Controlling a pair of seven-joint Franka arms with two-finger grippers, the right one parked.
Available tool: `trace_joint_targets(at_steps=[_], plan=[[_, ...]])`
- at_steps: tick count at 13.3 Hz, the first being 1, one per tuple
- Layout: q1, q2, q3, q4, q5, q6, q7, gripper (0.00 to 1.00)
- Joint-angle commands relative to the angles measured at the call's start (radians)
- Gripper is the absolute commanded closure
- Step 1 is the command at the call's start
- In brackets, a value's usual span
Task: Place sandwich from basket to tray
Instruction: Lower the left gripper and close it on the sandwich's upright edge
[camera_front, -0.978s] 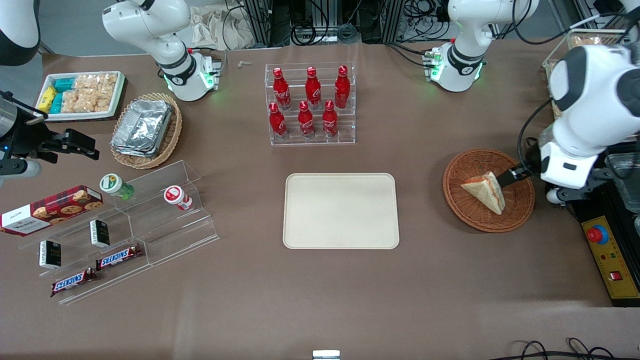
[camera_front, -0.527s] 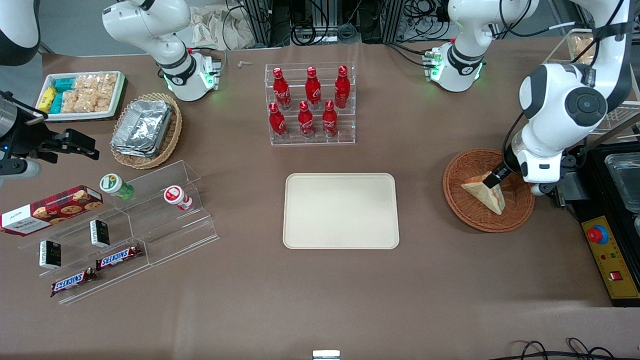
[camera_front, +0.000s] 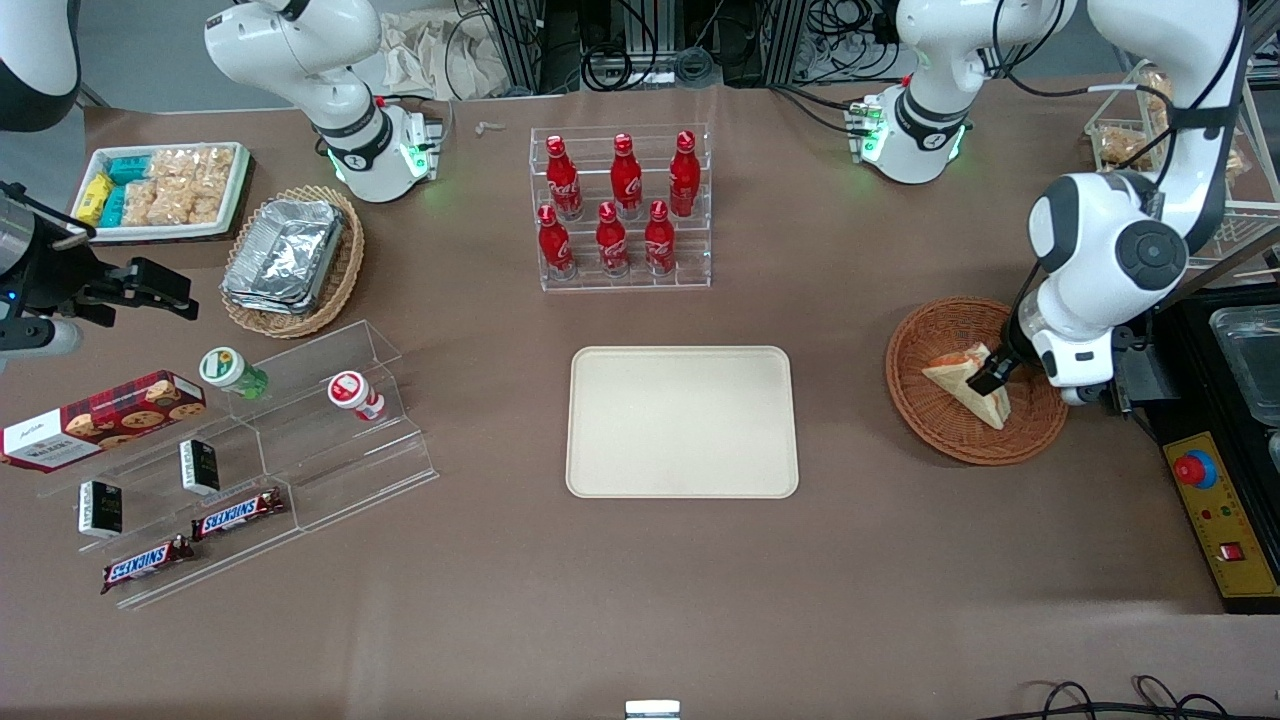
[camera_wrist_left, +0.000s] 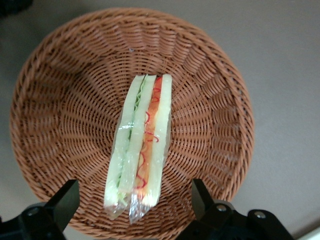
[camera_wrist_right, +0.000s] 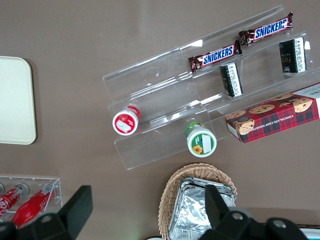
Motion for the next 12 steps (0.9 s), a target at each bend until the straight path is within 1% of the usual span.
trace_joint_targets(at_steps=[1,5,7,12], plan=[[0.003,0.018,-0.004,-0.018,0.002,0.054,-0.072,0.0],[0.003,0.041,-0.003,-0.047,0.002,0.111,-0.077,0.0],[0.003,0.047,0.034,-0.056,0.005,0.132,-0.075,0.0],[-0.007,0.09,0.036,-0.052,0.002,0.183,-0.083,0.0]])
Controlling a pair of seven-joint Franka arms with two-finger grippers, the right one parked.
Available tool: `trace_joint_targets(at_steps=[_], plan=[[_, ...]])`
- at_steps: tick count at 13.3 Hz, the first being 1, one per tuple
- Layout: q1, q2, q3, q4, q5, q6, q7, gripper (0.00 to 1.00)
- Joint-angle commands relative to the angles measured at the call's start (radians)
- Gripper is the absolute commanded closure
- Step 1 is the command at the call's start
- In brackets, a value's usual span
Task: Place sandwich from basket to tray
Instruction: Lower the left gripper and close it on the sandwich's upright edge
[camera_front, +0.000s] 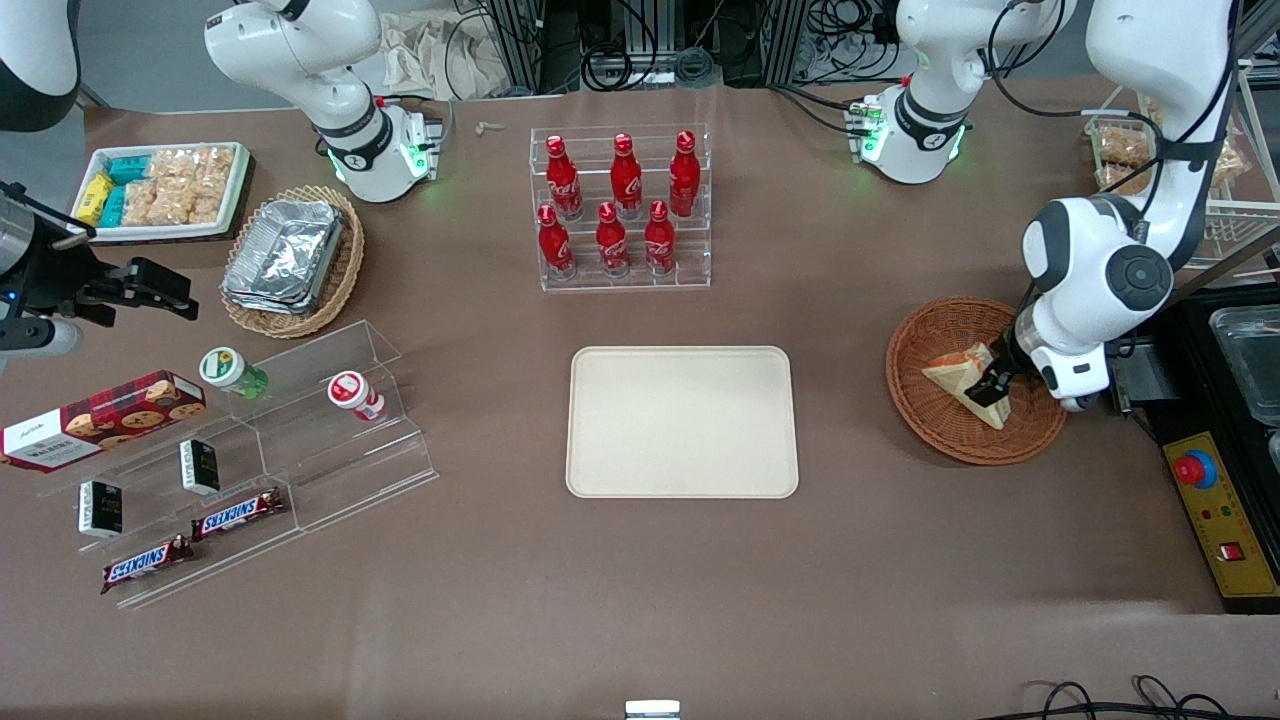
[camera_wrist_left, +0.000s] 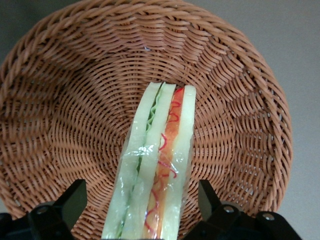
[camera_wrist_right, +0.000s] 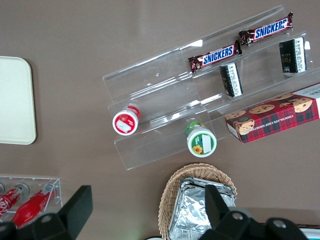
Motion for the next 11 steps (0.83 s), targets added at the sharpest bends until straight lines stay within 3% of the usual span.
trace_joint_targets(at_steps=[1,3,6,7,11], plan=[[-0.009,0.012,-0.004,-0.023,0.005,0.074,-0.054,0.13],[-0.011,0.018,-0.006,-0.021,0.005,0.074,-0.054,0.35],[-0.011,0.015,-0.007,-0.02,0.005,0.074,-0.054,0.83],[-0.011,0.01,-0.007,-0.02,0.005,0.074,-0.054,0.9],[-0.019,-0.045,-0.015,0.001,0.022,-0.006,-0.042,0.91]])
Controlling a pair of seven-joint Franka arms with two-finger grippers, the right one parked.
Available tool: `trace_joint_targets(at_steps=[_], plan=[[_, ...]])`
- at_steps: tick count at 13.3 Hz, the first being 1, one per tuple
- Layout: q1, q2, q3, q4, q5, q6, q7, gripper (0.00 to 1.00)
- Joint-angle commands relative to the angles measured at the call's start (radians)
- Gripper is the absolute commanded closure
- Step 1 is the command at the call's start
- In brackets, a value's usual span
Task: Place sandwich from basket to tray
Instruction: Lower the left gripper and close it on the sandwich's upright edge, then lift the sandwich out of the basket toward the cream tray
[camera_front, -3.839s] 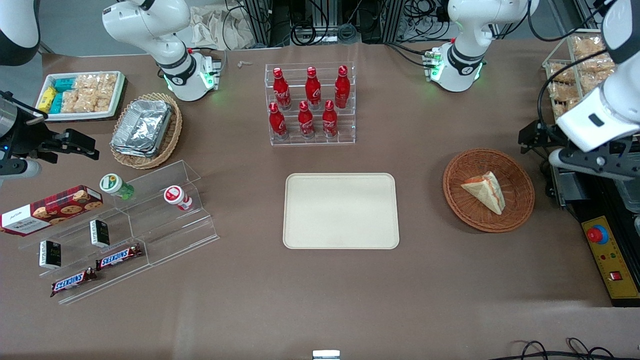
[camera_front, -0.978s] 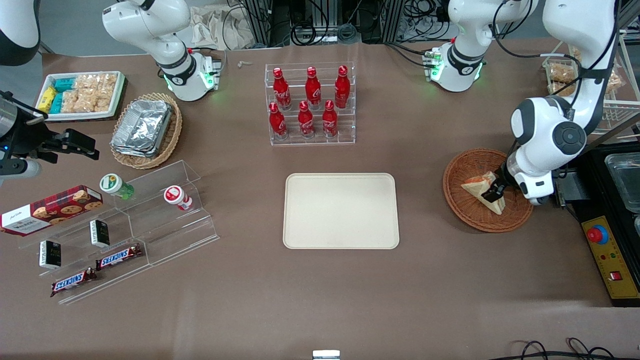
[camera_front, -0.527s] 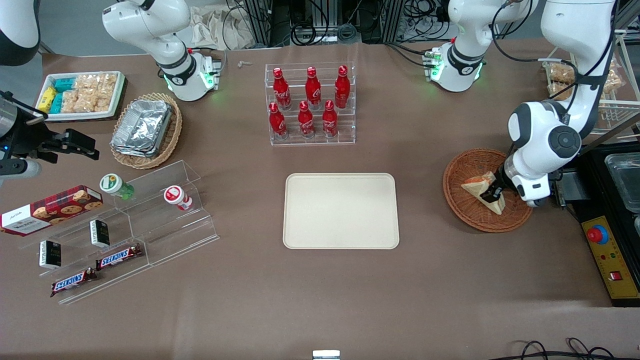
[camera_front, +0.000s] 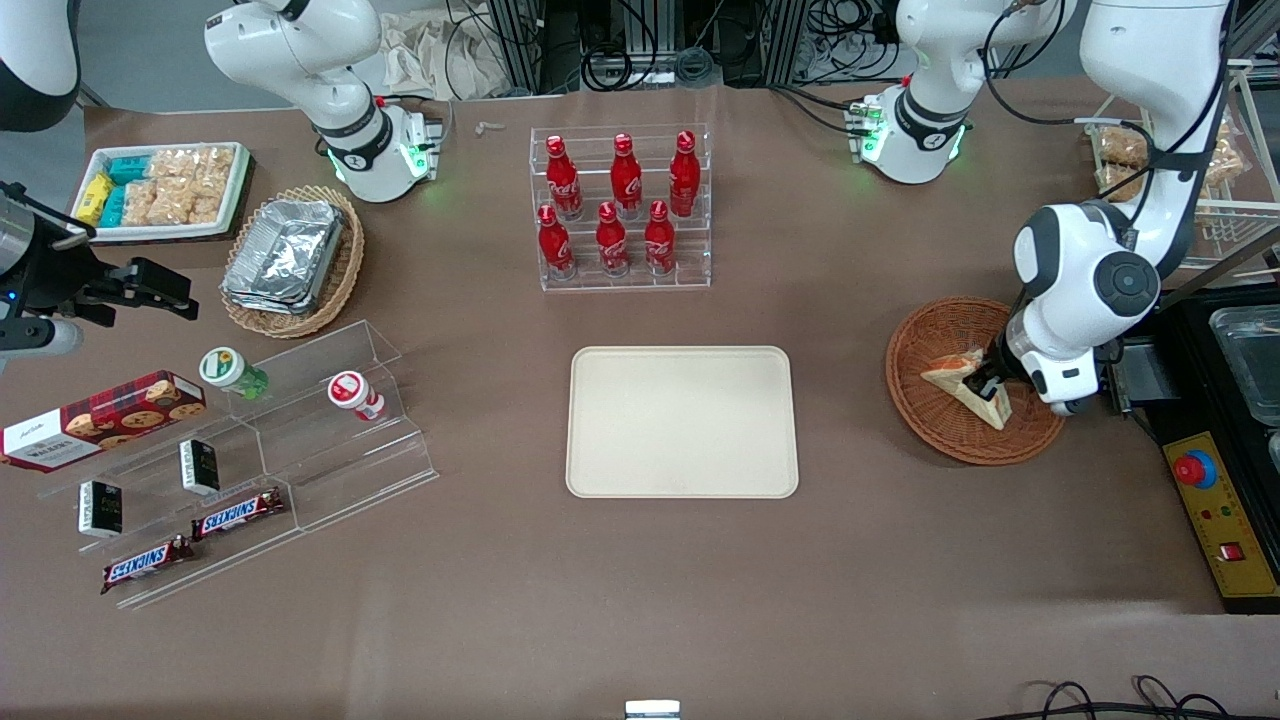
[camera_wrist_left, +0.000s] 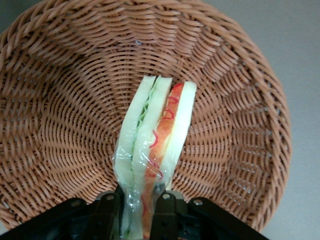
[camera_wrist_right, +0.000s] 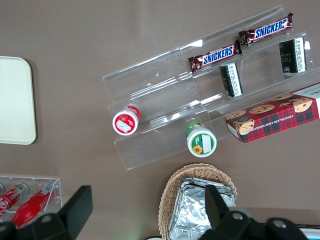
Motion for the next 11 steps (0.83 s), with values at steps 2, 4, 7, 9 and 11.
trace_joint_targets(at_steps=[2,4,7,9,11], plan=[[-0.01,-0.085,-0.008,0.073,0.025,-0.185,-0.022,0.9],[-0.01,-0.09,-0.027,0.198,0.061,-0.398,-0.002,0.89],[-0.01,-0.09,-0.076,0.389,0.091,-0.657,0.044,0.93],[-0.011,-0.077,-0.12,0.512,0.091,-0.8,0.181,0.97],[-0.014,-0.059,-0.158,0.607,0.085,-0.894,0.346,0.97]])
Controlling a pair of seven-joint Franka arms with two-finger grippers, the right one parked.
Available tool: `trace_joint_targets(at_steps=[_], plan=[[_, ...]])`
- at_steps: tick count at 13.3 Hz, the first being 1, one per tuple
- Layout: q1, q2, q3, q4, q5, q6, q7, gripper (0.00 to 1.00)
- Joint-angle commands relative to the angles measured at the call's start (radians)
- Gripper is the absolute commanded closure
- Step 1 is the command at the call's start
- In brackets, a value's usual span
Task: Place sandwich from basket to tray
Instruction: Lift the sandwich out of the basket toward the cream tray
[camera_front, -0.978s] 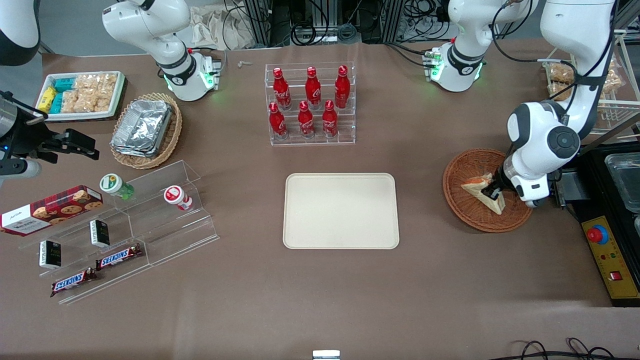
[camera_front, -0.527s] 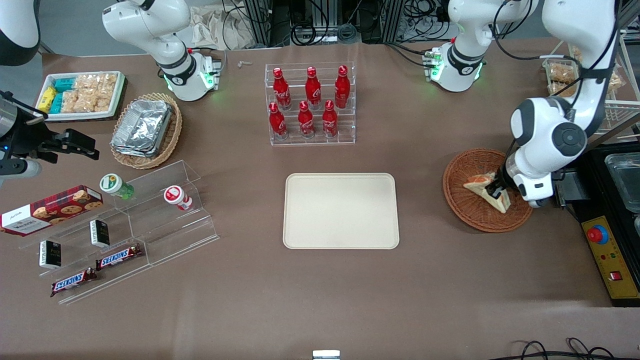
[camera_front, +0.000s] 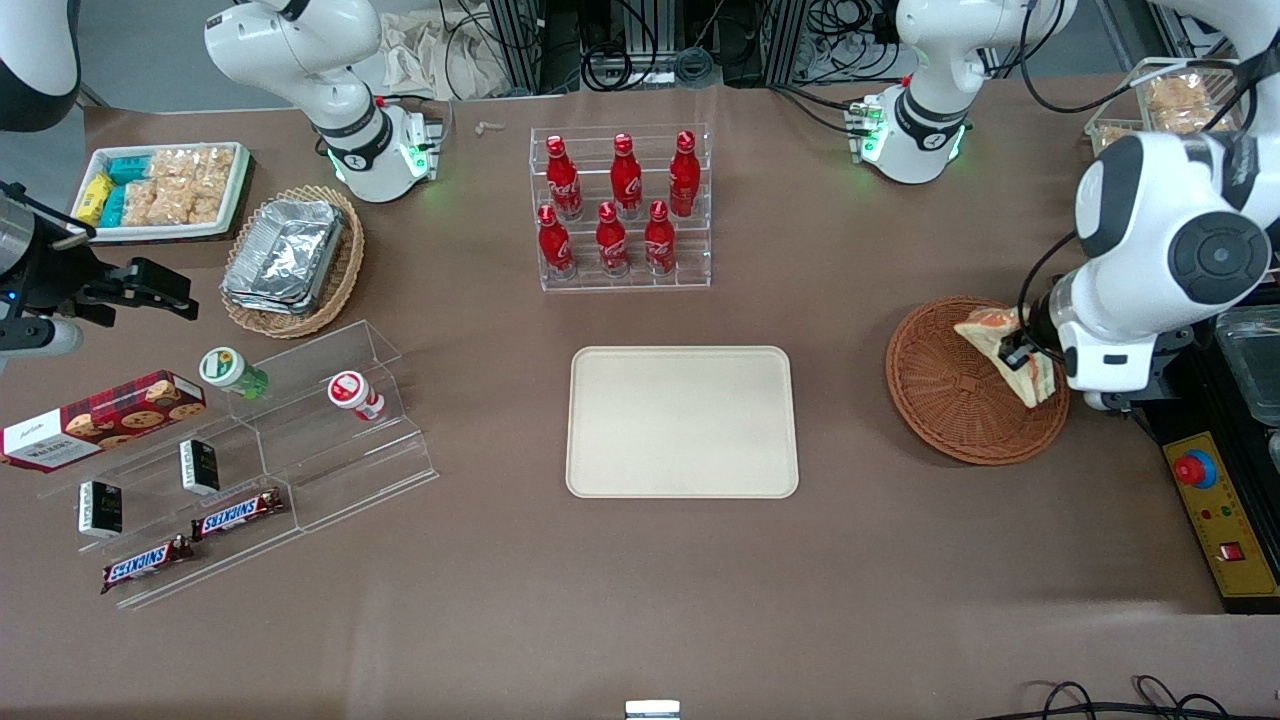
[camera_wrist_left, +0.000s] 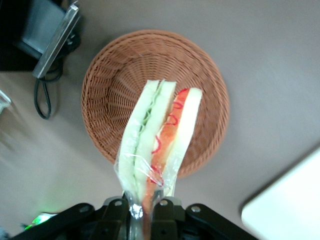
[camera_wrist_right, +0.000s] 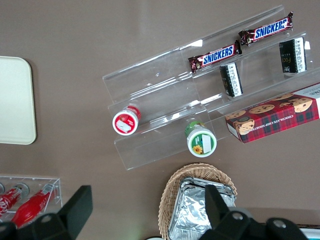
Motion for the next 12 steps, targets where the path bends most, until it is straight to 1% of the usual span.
trace_joint_targets(at_steps=[1,3,5,8,9,12], plan=[[-0.009,0.039,-0.056,0.135,-0.003,-0.12,0.169,0.97],[-0.016,0.04,-0.132,0.138,0.001,-0.118,0.182,0.97],[-0.019,0.071,-0.215,0.137,0.0,-0.067,0.178,0.97],[-0.038,0.17,-0.301,0.131,-0.005,0.054,0.132,0.96],[-0.06,0.21,-0.304,0.131,-0.005,0.101,0.118,0.93],[-0.124,0.33,-0.305,0.129,0.015,0.261,0.072,0.93]])
